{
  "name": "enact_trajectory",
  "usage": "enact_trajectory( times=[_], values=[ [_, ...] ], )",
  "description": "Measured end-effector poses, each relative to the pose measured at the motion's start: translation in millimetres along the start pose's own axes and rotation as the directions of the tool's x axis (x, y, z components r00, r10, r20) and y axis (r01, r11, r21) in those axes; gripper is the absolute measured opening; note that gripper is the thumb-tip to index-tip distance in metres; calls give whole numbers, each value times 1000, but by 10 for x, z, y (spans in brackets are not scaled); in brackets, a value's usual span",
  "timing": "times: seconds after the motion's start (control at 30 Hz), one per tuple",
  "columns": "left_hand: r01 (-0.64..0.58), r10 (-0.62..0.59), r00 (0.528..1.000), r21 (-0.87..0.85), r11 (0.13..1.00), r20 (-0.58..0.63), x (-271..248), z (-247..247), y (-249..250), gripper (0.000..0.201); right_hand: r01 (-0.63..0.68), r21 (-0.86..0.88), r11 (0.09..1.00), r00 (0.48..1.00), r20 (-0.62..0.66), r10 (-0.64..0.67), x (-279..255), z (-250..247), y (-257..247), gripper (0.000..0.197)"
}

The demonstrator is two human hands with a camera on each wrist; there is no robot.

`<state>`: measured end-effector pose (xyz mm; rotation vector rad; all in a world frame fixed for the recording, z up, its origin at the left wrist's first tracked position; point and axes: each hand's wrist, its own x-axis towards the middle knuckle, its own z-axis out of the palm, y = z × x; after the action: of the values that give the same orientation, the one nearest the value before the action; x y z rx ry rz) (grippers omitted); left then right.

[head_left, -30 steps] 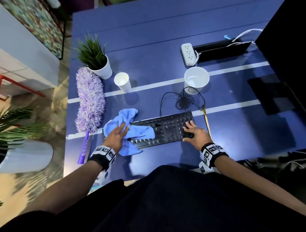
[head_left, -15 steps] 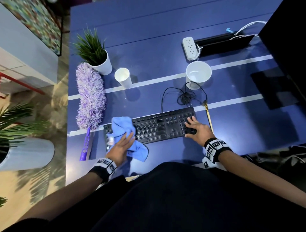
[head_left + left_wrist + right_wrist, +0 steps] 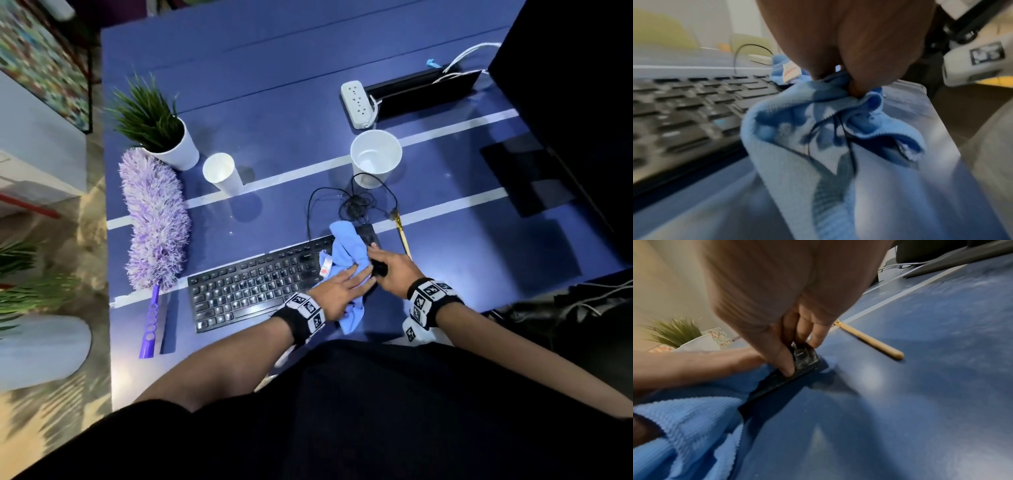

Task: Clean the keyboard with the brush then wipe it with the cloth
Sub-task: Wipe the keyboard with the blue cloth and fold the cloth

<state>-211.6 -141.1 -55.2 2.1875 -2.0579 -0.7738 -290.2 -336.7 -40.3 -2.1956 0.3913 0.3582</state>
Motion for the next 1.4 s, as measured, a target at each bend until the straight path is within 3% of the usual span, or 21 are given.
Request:
enact_trajectory(
  times=[0.1,0.17,0.23,0.3,0.37,0.43,0.47,0.53,0.6,0.7,0.8,0.93,1.03,1.07,1.13,1.2,1.33,1.4],
  values=[
    [139,-167,966,-152,979,-196,-317,-63,-134,103,33,-69,997,998,-43,-36,-57,49,-131,90],
    [311,-363,893,-219,925,-267,-601,-67,-237,92,164,-205,965,979,-87,-185,-52,116,-244,97],
    [473,-527,796,-240,848,-296,-851,-74,-305,91,324,-328,887,940,3,-342,13,243,-373,97],
    [583,-643,736,-285,760,-209,-1009,-74,-355,104,437,-404,804,899,192,-393,88,437,-495,91],
    [657,-704,710,-329,679,-36,-1100,-30,-415,116,460,-493,739,882,348,-317,137,629,-541,77],
    [712,-721,687,-279,644,91,-1201,34,-463,116,462,-520,719,880,368,-300,161,670,-528,63],
    [720,-720,686,-246,649,109,-1269,69,-488,114,488,-497,718,869,349,-350,150,631,-514,60],
    [711,-706,699,-204,673,111,-1361,121,-510,108,540,-481,691,842,302,-447,98,488,-354,66],
    [702,-692,711,-171,691,123,-1382,121,-516,105,506,-494,707,858,204,-472,13,359,-81,69],
    [705,-692,709,-150,693,138,-1362,91,-530,104,348,-381,857,924,-15,-382,-109,225,38,63],
    [705,-690,709,-149,693,142,-1389,69,-517,103,195,-304,932,970,-80,-230,-155,277,-89,58],
    [705,-695,709,-165,690,121,-1414,51,-545,102,123,-221,967,966,-197,-168,-121,381,-64,62],
    [649,-691,723,-342,680,0,-1560,96,-628,105,56,-211,976,978,-187,-97,-92,368,-70,62],
    [656,-727,685,-397,642,-42,-1675,99,-665,108,42,-214,976,979,-187,-83,-88,380,-100,62],
    [748,-838,544,-431,505,-39,-2049,165,-837,108,16,-232,973,980,-190,-61,-81,445,-172,62],
    [807,-898,440,-436,398,-7,-2469,232,-976,95,31,-270,962,981,-175,-80,-90,535,-271,62],
    [791,-894,449,-469,392,10,-2850,286,-919,52,190,-343,920,982,71,-176,-52,901,-634,65],
    [822,-899,438,-409,395,12,-2832,242,-864,52,314,-350,883,949,138,-283,21,1163,-882,65]
  ],
)
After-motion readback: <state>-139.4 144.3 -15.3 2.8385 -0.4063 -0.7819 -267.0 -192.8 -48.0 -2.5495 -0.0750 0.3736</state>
